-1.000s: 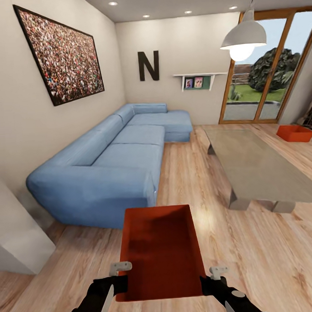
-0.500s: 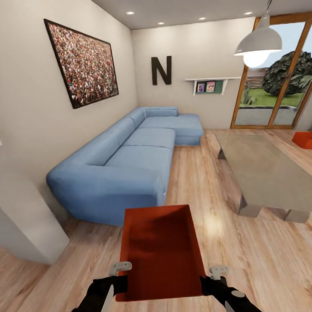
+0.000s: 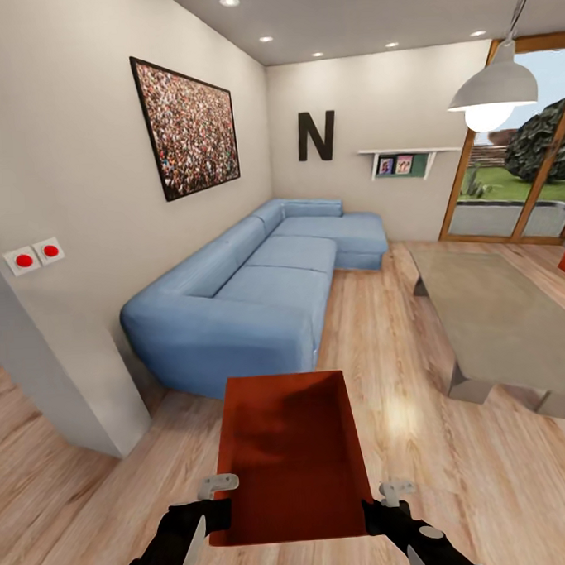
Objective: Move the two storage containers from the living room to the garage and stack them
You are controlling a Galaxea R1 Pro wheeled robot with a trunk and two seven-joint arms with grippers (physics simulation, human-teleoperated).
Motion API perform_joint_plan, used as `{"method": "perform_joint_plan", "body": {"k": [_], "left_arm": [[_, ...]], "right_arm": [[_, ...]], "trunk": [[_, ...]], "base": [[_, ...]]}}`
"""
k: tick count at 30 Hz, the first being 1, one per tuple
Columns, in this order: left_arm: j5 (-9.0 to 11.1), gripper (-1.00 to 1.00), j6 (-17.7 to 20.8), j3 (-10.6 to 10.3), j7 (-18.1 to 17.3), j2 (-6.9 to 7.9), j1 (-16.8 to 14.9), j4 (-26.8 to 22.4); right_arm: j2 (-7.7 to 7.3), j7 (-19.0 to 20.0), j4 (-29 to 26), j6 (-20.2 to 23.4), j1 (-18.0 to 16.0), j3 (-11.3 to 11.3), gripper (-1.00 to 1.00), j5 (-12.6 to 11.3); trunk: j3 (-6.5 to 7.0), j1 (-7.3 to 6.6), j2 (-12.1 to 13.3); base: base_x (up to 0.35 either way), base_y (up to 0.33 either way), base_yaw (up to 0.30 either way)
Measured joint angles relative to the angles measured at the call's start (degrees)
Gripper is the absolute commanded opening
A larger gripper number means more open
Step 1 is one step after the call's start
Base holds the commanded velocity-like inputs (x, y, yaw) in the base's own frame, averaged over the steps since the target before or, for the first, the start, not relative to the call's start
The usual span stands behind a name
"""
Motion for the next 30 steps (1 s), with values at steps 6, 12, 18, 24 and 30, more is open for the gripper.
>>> {"method": "perform_joint_plan", "body": {"k": [6,12,18,24,30], "left_arm": [[-0.02,-1.00,0.00,-0.01,0.00,-0.01,-0.02,0.00],[-0.07,-1.00,0.01,0.01,0.00,-0.05,-0.02,0.00],[-0.08,-1.00,0.01,0.01,0.00,-0.05,-0.02,0.00],[-0.09,-1.00,0.01,0.01,0.00,-0.06,0.00,0.00],[-0.10,-1.00,0.01,0.01,0.00,-0.06,-0.01,0.00]], "right_arm": [[-0.01,0.02,-0.01,0.00,0.00,-0.01,-1.00,-0.01],[-0.05,0.09,-0.01,0.00,0.00,-0.03,-1.00,-0.01],[-0.05,0.08,-0.01,0.00,0.00,-0.03,-1.00,-0.01],[-0.06,0.11,0.00,0.00,0.01,-0.04,-1.00,0.00],[-0.07,0.12,-0.01,0.00,0.01,-0.04,-1.00,-0.01]], "trunk": [[1.56,-1.32,2.41],[3.13,-2.64,4.82],[4.69,-3.96,7.23],[6.26,-5.28,9.64],[7.82,-6.60,12.05]], "base": [[-0.001,0.000,0.162],[0.000,0.000,0.162],[0.000,0.000,0.162],[0.000,0.000,0.162],[0.000,0.000,0.163]]}}
